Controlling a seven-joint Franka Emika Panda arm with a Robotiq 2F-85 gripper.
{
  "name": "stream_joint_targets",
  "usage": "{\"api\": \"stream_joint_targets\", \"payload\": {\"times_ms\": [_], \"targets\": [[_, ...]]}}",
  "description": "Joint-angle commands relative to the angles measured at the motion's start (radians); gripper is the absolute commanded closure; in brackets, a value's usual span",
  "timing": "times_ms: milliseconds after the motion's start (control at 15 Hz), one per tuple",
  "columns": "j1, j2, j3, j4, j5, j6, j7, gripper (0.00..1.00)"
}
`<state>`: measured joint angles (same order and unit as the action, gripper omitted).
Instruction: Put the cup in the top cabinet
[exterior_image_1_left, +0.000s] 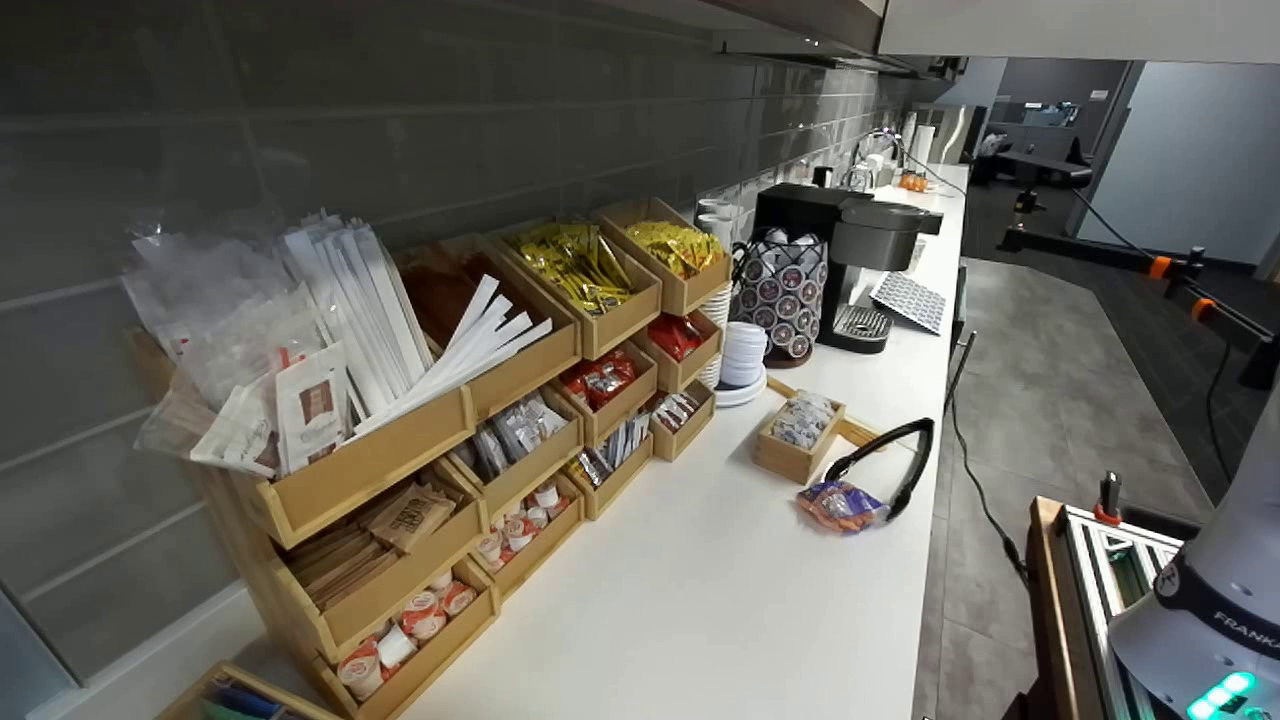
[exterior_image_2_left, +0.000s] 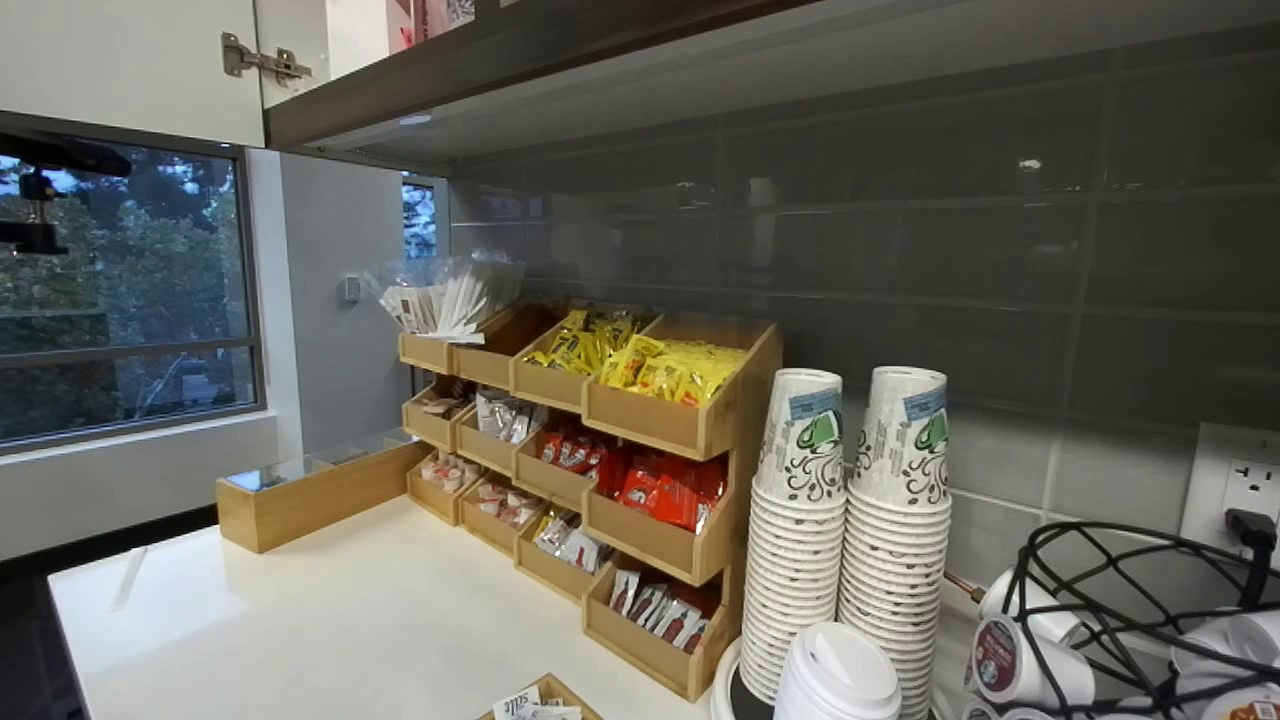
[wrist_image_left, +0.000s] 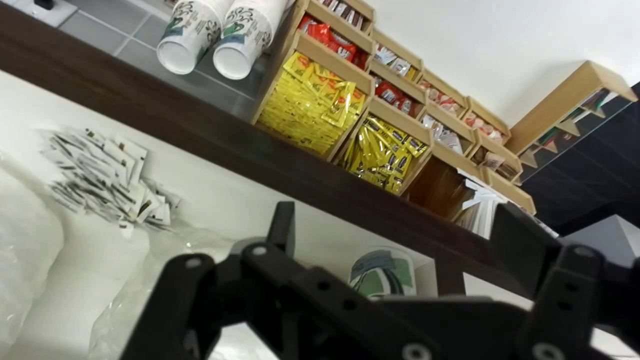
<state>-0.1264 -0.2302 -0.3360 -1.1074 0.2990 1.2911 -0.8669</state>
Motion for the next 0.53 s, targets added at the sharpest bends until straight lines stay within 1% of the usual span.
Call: {"api": "stream_joint_targets", "payload": {"times_ms": [0, 267, 400, 467], "targets": [[-0.001, -0.057, -0.019, -0.082, 0.021, -0.051, -0.035, 0.00], [-0.001, -0.093, -0.041, -0.168, 0.076, -0.042, -0.016, 0.00], [0.002, -0.112, -0.054, -0.231, 0.124, -0.044, -0.009, 0.00], [-0.001, -0.127, -0.052, -0.269, 0.137, -0.021, -0.003, 0.00]]}}
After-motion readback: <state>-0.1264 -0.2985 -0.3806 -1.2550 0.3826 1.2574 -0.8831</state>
